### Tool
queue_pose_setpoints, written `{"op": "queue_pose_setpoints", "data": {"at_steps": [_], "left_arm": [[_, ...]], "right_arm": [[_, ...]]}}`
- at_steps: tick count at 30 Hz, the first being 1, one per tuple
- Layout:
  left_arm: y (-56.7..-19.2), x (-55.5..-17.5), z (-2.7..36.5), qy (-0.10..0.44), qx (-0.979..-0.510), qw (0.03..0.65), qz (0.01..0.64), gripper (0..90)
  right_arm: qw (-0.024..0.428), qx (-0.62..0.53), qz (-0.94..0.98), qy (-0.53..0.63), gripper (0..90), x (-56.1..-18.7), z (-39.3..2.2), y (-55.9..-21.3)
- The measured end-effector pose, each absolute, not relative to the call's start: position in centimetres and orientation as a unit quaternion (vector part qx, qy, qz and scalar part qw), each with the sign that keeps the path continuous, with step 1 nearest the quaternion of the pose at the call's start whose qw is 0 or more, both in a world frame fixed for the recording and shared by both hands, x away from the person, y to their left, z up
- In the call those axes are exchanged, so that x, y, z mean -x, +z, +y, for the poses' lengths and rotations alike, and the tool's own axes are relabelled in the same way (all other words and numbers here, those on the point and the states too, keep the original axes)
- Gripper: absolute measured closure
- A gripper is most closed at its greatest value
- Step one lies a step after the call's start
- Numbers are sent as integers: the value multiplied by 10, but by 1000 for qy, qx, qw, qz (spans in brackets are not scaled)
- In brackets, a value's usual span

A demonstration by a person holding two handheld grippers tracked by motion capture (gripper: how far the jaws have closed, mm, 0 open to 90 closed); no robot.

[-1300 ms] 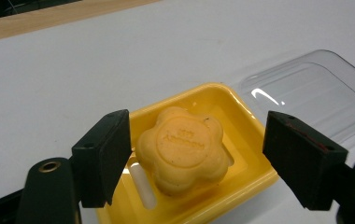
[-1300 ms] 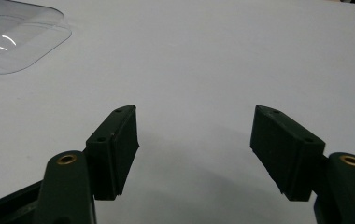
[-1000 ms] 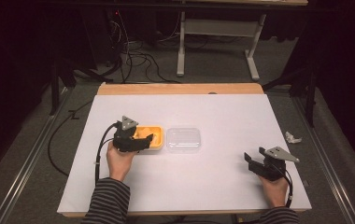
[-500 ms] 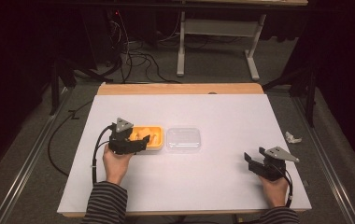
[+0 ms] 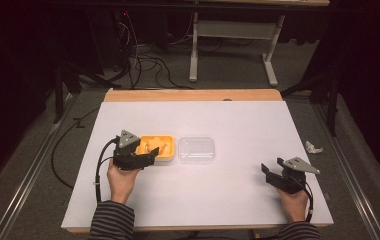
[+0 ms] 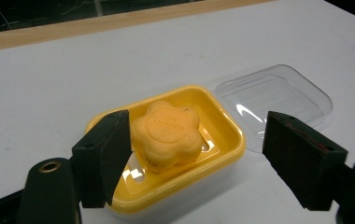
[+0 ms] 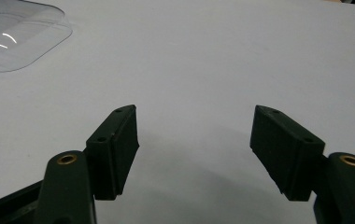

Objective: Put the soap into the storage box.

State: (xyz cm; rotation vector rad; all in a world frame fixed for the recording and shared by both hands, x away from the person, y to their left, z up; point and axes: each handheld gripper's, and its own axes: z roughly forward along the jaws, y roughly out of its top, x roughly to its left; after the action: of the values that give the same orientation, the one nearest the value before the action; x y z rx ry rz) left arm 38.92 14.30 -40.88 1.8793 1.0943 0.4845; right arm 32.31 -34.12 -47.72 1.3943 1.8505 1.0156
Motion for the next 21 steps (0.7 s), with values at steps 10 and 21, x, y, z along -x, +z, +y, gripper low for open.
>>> {"op": "queue_pose_setpoints", "data": {"at_steps": [10,21], "left_arm": [[-410,-382,144,189,-755,452,436,238],[-412,-374,143,184,-753,459,433,236]], "right_arm": [[301,-526,698,382,328,-323,-341,-477],[301,-525,697,384,328,-323,-341,-477]]}}
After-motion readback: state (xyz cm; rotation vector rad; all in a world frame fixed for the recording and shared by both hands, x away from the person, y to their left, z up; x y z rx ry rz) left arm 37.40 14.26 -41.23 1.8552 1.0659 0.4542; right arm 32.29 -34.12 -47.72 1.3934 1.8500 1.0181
